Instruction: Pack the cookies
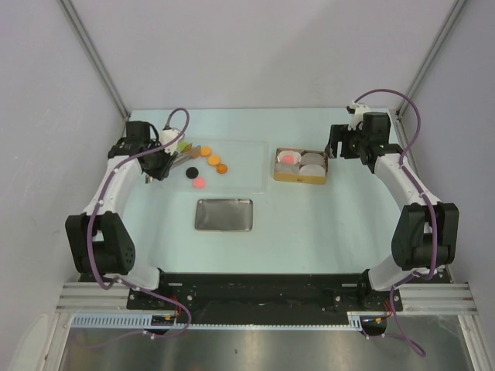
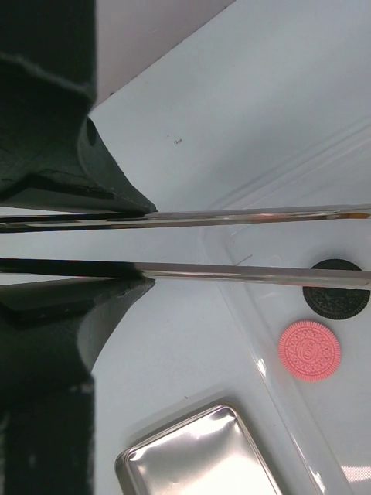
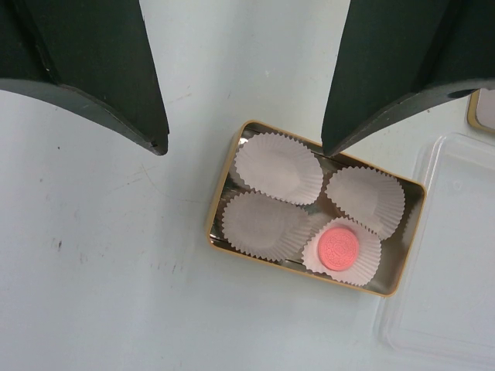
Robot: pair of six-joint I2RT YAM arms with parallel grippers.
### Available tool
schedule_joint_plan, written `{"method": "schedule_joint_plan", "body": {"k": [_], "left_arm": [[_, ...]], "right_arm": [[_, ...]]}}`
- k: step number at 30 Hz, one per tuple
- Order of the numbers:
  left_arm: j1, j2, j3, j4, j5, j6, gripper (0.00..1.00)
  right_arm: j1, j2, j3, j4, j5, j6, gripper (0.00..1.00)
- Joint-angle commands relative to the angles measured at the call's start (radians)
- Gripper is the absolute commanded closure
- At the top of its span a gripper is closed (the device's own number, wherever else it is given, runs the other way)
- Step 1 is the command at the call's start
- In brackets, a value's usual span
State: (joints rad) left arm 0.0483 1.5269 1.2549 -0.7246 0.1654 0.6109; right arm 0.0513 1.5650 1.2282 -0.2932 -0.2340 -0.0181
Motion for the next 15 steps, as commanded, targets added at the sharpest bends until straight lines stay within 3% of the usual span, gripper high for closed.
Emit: {"method": "schedule_joint_plan", "body": {"k": [1, 5, 15], "left_arm": [[0.004, -0.089, 0.008, -0.036, 0.074, 0.023, 0.66], [-0.039, -0.132, 0.026, -0.075, 0.126, 0.017, 0.66], [-0.368, -0.159, 0.103, -0.087, 0.071, -0.095, 0.66]], "right_arm": [[0.005, 0.0, 0.002, 0.039, -0.001, 0.003, 0.15], [0.007, -0.003, 0.002, 0.042, 0.004, 0.004, 0.15], [0.009, -0.013, 0.002, 0.046, 0.012, 0.007, 0.15]]}}
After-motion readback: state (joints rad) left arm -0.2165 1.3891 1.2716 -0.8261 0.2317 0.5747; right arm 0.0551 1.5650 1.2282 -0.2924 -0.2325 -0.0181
